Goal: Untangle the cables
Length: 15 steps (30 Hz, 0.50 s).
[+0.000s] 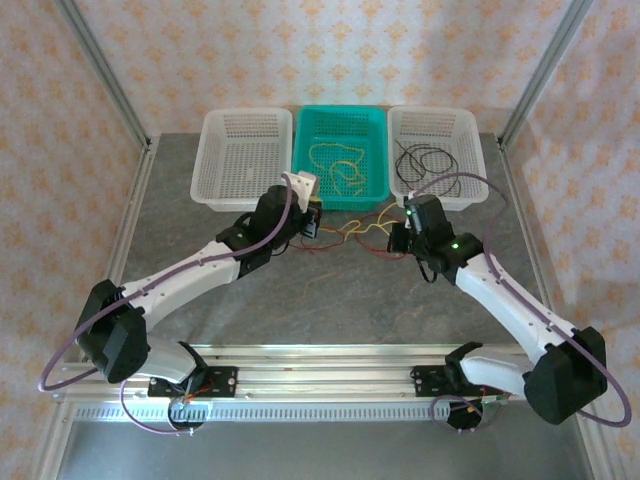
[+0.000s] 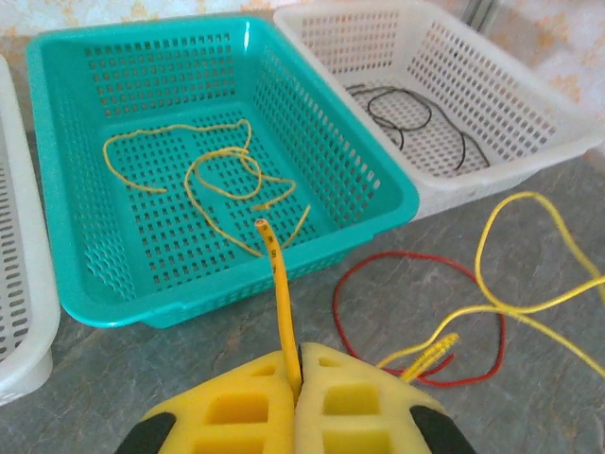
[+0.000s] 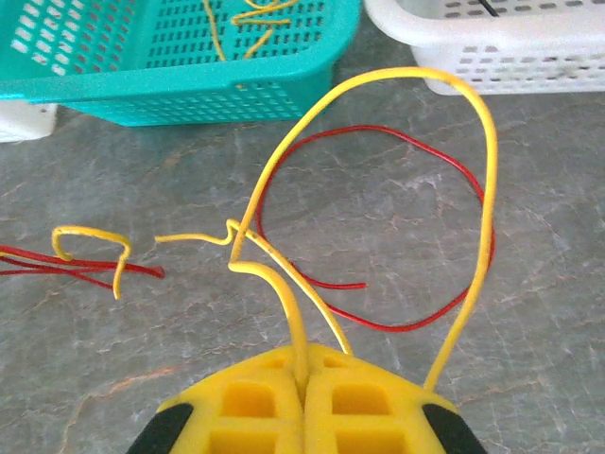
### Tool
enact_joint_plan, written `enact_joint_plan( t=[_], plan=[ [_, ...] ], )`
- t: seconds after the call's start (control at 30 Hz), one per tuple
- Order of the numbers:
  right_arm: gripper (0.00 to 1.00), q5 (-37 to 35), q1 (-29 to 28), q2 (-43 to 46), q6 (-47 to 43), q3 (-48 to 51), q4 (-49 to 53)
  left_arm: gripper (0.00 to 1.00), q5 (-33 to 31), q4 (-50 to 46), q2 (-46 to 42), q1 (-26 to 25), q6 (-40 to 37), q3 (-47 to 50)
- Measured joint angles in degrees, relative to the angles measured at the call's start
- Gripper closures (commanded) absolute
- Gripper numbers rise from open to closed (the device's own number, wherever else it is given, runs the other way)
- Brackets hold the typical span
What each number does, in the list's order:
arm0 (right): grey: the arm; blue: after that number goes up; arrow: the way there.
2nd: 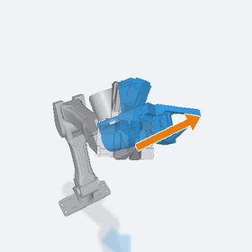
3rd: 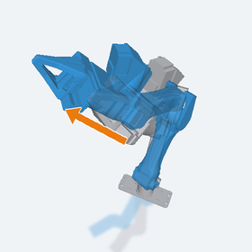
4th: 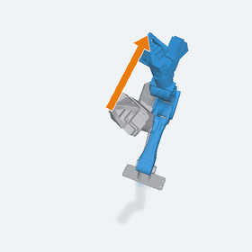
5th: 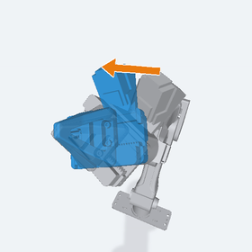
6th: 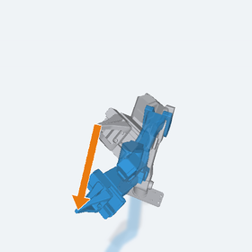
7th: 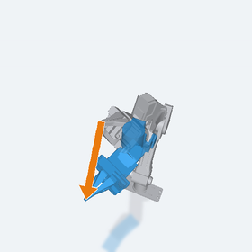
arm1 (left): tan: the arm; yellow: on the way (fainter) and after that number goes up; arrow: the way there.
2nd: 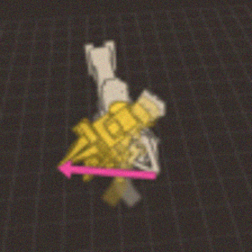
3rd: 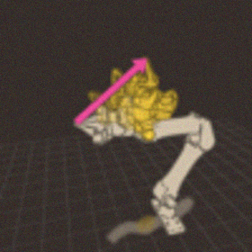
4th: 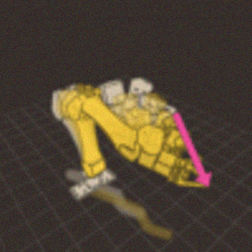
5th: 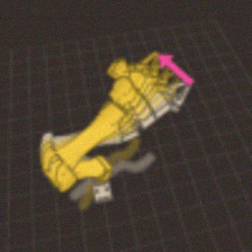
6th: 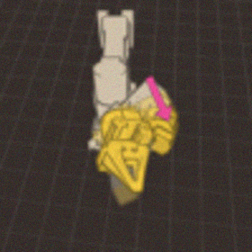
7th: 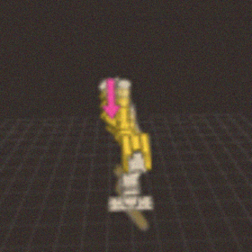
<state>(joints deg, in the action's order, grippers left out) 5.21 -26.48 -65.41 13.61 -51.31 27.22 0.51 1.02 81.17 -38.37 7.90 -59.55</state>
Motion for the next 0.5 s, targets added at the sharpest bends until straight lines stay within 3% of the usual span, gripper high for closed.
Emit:
enact_joint_plan(
  t=[0.33, 0.5],
  plan=[
    [1.00, -4.39, 0.00, -0.79, 3.39, 0.11, 1.07, 1.00, -9.90, -13.49, 9.97, -5.03, -3.96, -11.85],
    [1.00, -4.31, 0.00, -2.43, 3.91, 0.74, 1.29, 1.00, -21.38, -22.82, 15.67, -7.06, -3.45, -17.00]
  ],
)
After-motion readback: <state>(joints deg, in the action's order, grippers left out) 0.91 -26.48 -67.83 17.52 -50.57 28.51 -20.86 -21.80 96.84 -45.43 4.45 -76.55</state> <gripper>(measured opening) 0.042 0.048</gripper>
